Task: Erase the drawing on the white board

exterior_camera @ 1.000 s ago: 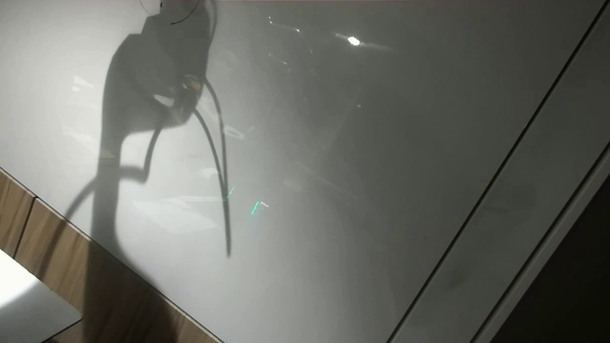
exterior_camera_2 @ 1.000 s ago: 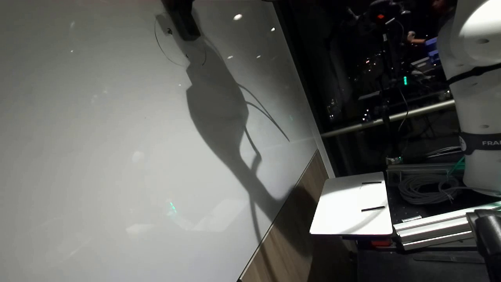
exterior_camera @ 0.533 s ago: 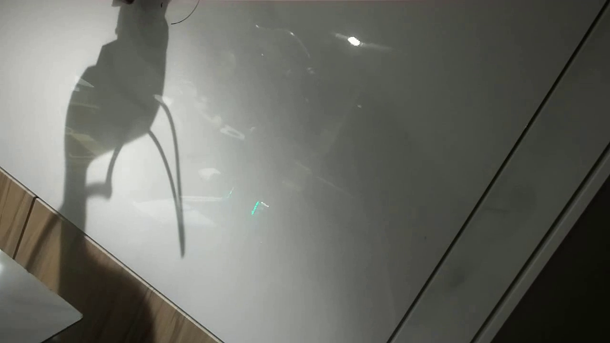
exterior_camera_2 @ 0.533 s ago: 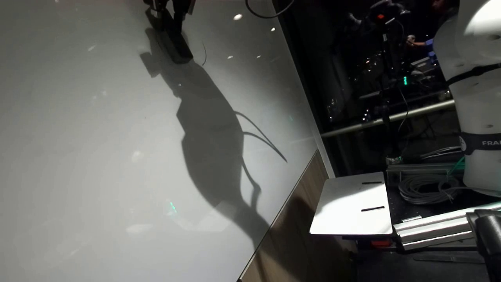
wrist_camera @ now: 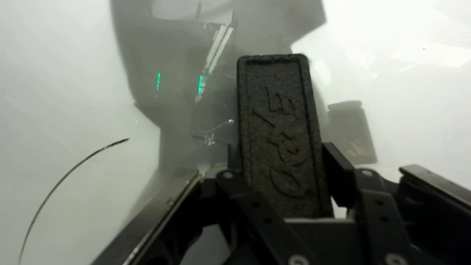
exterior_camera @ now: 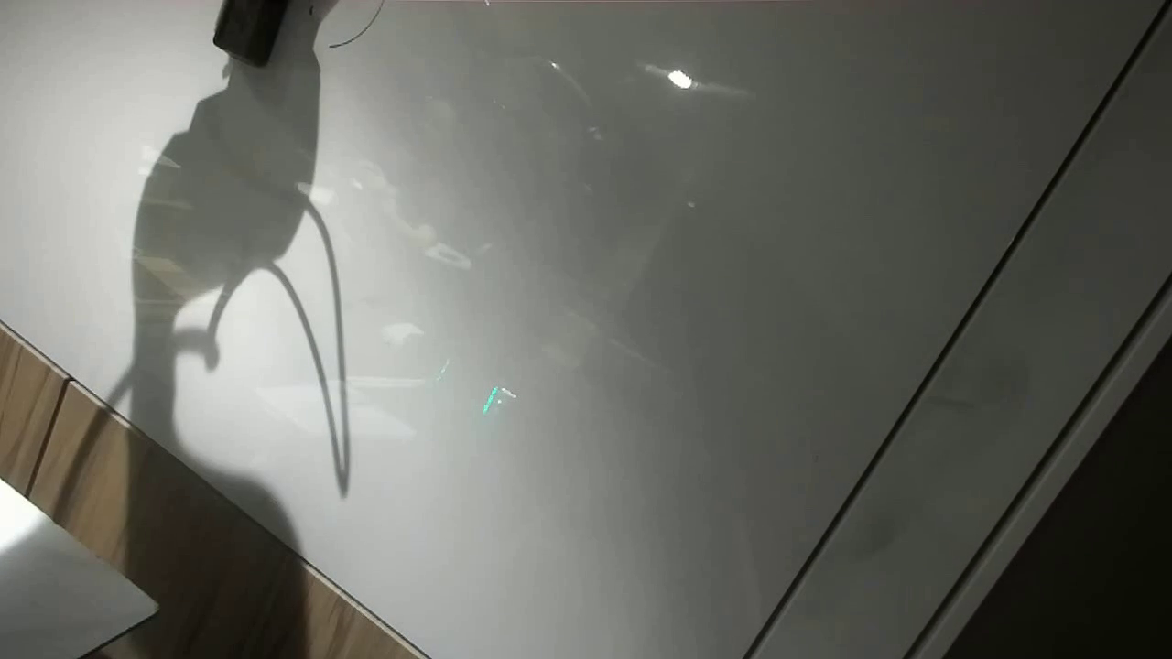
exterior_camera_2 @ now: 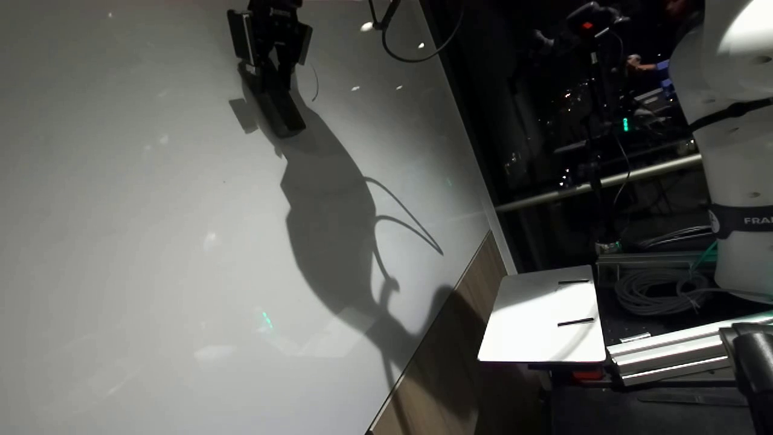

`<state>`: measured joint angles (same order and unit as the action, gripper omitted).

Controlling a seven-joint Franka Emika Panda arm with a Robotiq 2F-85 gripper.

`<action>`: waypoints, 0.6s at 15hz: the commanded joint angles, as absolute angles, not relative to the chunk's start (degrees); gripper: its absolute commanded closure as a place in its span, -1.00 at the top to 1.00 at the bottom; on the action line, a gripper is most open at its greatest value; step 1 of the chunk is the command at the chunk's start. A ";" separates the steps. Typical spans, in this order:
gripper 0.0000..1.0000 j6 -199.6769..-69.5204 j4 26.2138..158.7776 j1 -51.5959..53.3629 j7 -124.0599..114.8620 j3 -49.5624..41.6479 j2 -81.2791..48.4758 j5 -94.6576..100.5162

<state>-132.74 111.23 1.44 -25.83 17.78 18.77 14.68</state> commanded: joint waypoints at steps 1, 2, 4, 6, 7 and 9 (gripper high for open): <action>-0.41 -134.58 109.37 0.48 -25.99 16.50 16.63 16.56; -0.41 -134.51 108.93 0.35 -25.87 16.37 16.46 16.67; -0.41 -133.61 106.61 -0.04 -25.31 15.82 15.77 16.70; -0.41 -132.12 103.83 -0.41 -24.57 14.89 15.23 16.56; -0.41 -131.12 102.31 -0.57 -24.19 14.30 14.92 16.48; -0.41 -128.99 99.20 -0.94 -23.61 13.06 14.18 16.54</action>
<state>-128.51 107.62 1.37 -25.68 15.70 18.83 14.67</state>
